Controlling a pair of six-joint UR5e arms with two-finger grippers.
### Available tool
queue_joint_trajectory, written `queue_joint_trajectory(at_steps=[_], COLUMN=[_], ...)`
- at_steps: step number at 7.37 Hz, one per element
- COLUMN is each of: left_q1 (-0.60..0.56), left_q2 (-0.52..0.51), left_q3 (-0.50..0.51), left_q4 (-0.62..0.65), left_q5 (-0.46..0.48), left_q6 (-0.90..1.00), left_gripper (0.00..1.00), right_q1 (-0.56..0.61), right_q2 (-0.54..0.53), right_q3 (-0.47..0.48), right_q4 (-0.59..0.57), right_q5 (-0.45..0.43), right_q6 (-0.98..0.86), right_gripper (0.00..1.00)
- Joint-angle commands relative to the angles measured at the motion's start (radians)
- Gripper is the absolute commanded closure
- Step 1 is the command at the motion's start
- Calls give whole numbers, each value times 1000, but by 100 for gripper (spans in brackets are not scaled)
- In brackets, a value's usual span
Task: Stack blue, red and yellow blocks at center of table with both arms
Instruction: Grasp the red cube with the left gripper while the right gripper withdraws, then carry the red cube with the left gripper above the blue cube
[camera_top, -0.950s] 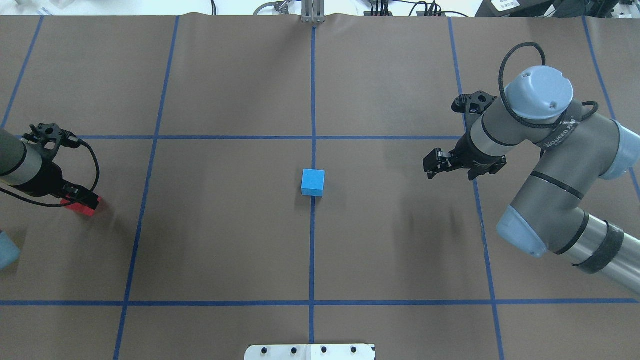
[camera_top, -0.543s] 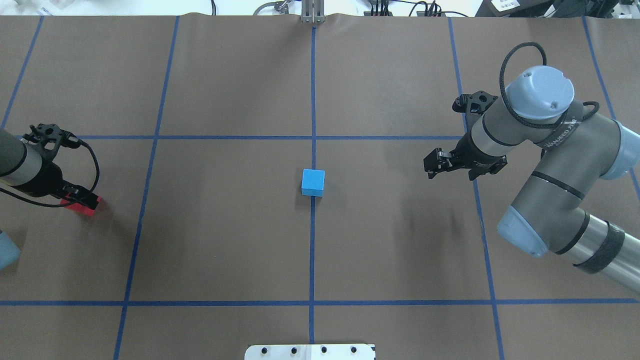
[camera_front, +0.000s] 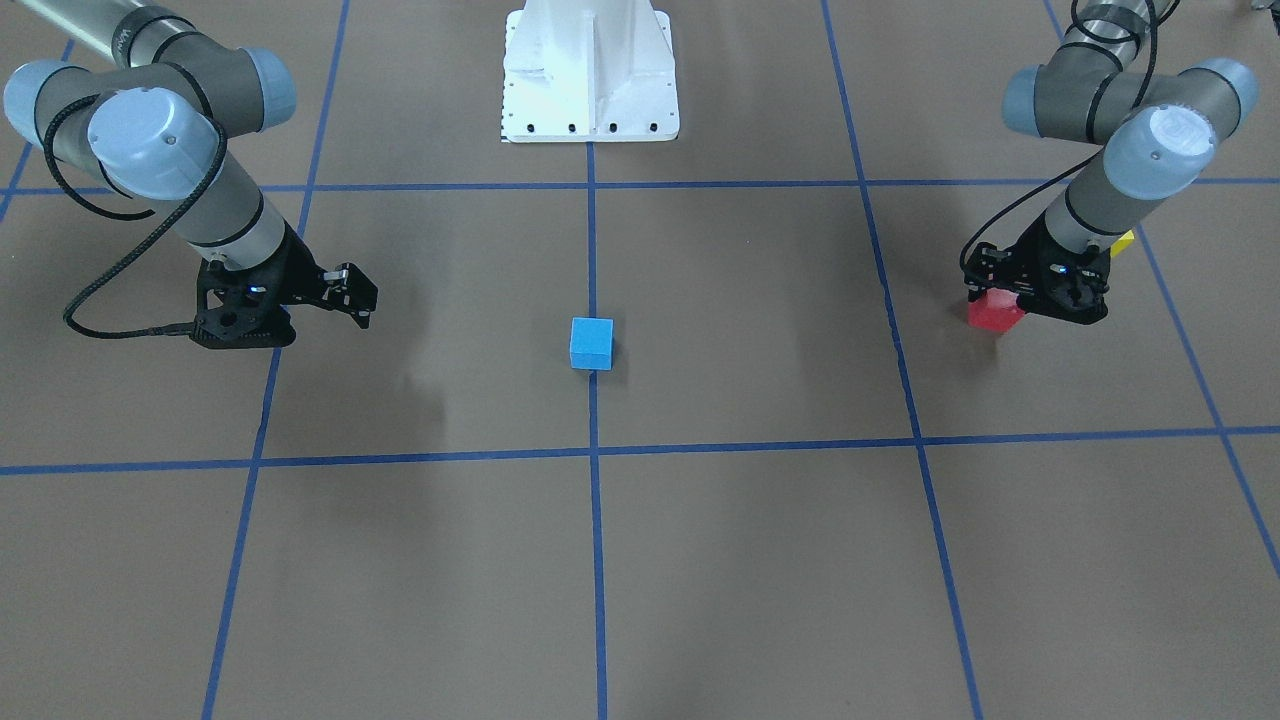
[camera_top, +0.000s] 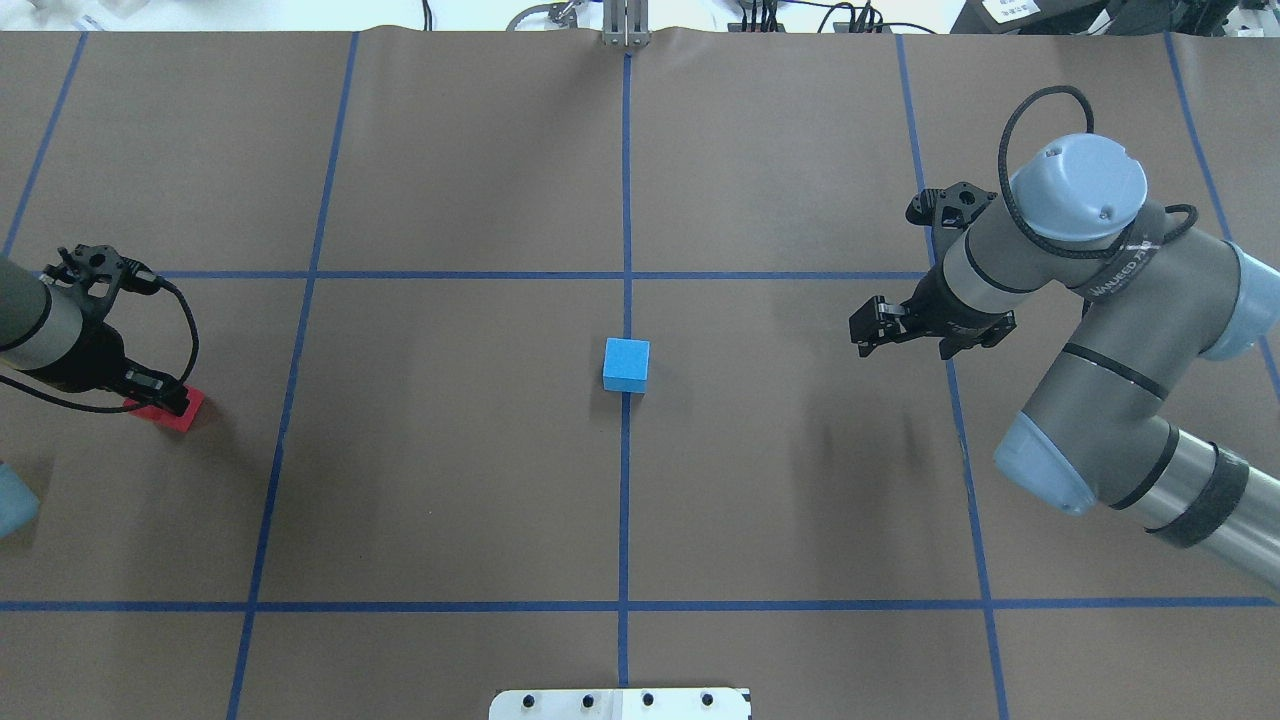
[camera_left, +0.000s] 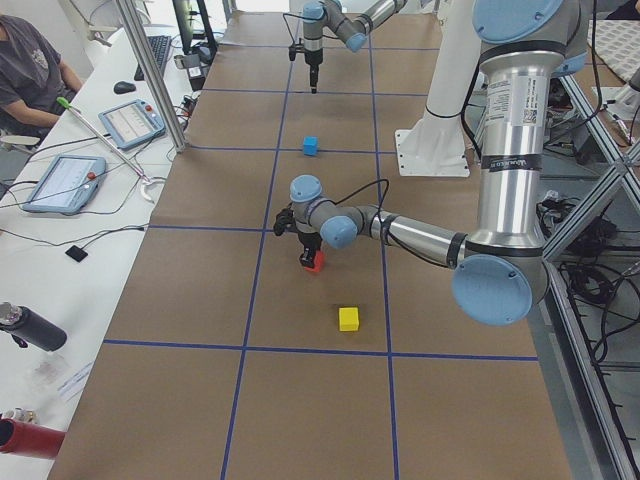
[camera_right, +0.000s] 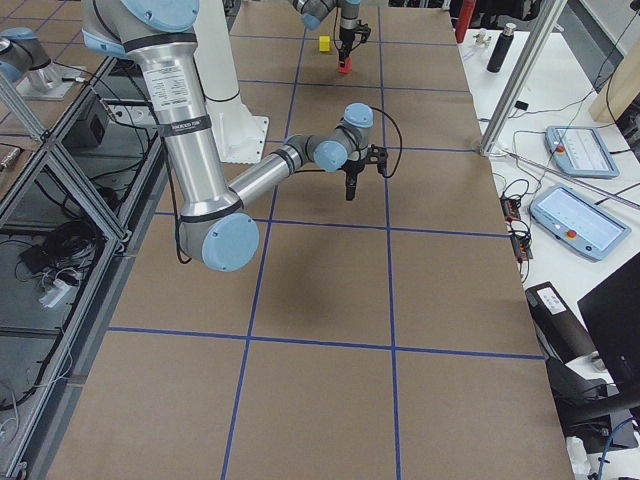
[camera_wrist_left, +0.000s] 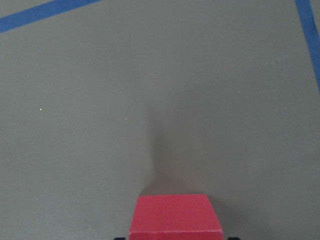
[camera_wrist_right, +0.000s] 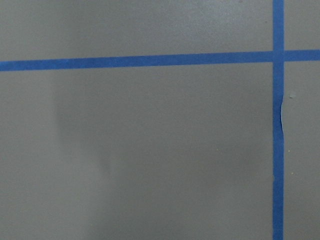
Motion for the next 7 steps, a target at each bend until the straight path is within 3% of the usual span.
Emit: queue_joint_trajectory(at_steps=[1,2,4,5,7], left_q1=[-5,-5,4,24,105], left_q2=[-8,-89,-344,-443,-601], left_q3=[-113,-194,-207,-199,-111], left_q4=[124,290,542,622,636], left_q5=[-3,1,9,7,10], left_q6=[-14,-91,-195,-269,-409], left_gripper=[100,100,100,100,100], right_q1=[1,3,27,52,154], right_q2=[0,-2,-67,-113,-210], right_q3=[1,5,36,36,32], right_q4=[0,0,18,59,109], right_q5=[-1,-1,6,11,55], right_q6=[0,0,-20,-55,-194], right_gripper=[0,0,0,0,0])
